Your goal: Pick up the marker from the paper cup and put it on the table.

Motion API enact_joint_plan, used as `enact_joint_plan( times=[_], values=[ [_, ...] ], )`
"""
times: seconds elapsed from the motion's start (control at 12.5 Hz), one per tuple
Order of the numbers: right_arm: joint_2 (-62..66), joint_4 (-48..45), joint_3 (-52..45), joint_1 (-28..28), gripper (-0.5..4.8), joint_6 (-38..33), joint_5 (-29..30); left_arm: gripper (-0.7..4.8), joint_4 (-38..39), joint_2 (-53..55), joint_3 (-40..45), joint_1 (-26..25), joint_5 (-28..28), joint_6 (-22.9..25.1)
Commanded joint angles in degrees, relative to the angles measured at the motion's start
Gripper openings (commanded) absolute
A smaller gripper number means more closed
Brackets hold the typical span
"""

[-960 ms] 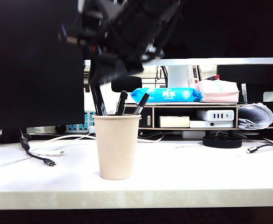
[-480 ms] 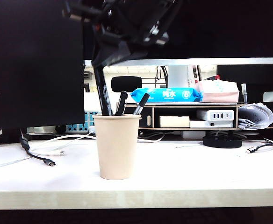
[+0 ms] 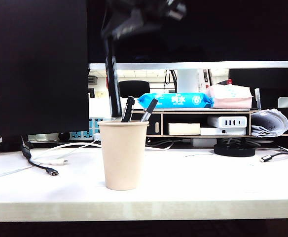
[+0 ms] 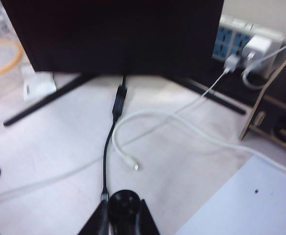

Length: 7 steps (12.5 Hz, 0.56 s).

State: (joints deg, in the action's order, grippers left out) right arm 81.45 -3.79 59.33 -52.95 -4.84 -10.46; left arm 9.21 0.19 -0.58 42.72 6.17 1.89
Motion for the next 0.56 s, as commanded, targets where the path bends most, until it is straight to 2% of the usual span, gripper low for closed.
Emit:
enact_joint_plan(
  times=[0.08, 0.16, 0.4, 0.56],
  values=[
    [-3.0, -2.4, 0.3, 0.0, 0.44, 0.2, -0.2, -0.04, 0.8, 0.0, 0.0, 0.0, 0.0, 0.2],
    [-4.1, -2.2, 0.3, 0.1, 0.44, 0.6, -1.4, -0.04, 0.8, 0.0, 0.0, 0.0, 0.0, 0.2],
    [-9.3, 5.9, 0.3, 4.3, 0.44, 5.5, -5.6, -0.04, 0.8, 0.0, 0.0, 0.0, 0.0, 0.2],
    [-11.7, 11.1, 0.3, 13.3, 0.43, 6.5, -4.0, -0.04, 0.8, 0.0, 0.0, 0.0, 0.0, 0.2]
  ],
)
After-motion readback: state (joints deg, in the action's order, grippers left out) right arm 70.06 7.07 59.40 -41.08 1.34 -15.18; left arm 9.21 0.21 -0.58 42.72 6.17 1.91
